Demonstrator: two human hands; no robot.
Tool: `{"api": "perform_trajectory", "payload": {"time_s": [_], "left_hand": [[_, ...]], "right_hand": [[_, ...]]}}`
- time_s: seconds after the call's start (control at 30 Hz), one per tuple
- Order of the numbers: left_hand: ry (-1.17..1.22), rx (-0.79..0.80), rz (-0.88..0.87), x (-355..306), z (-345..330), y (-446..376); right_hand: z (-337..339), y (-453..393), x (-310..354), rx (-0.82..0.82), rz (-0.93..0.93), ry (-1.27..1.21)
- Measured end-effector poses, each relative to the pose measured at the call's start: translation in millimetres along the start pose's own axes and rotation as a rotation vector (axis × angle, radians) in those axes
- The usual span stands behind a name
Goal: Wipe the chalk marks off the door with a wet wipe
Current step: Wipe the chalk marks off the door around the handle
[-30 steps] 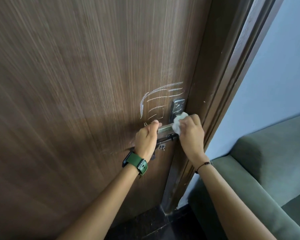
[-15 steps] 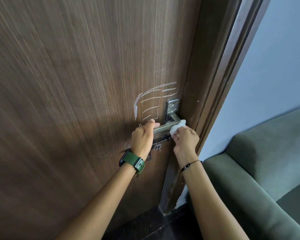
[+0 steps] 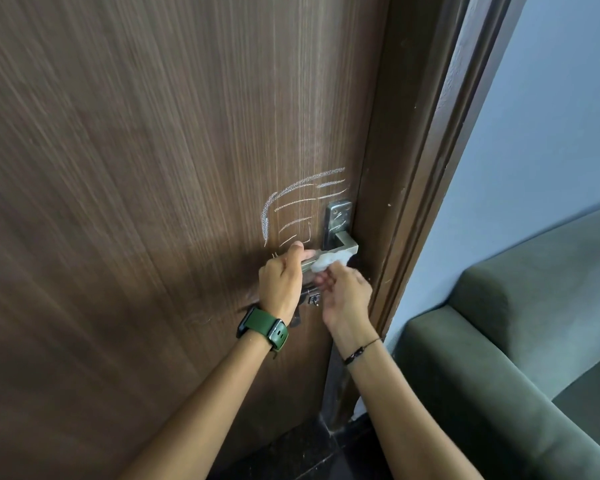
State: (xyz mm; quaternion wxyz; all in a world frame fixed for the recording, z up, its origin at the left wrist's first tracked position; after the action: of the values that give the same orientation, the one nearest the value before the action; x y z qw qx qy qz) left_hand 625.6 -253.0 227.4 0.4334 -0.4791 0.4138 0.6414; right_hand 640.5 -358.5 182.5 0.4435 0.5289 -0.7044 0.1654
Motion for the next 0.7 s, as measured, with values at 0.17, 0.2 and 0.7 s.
{"api": "perform_trajectory", "payload": {"time_s": [0.17,0.2,0.7], "left_hand": [[0.015,0.044,0.018,3,3,-1],[0.018,0.037,0.02,4,4,-1],[0.072,0.024,-0.011,12,24,-8]], "right_hand": [[-1,-22,9,-0.11,-0.138,-0.282],[-4,-17,4,-0.08,-0.16,-0.268],[-14,0,-16,0.046,-0.196,-0.207]]}}
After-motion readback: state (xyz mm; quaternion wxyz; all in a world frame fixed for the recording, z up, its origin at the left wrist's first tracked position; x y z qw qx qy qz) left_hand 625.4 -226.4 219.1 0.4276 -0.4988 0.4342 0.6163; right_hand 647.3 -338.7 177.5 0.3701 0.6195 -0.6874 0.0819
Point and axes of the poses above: each hand's wrist, its own y-axis away from the middle knuckle, its own z-axis out of the back of the hand, x = y × z, the point moved 4 cm from there along -y, towards the middle knuckle, and after that the axes turned 13 degrees about z, right-handed, at the moved point
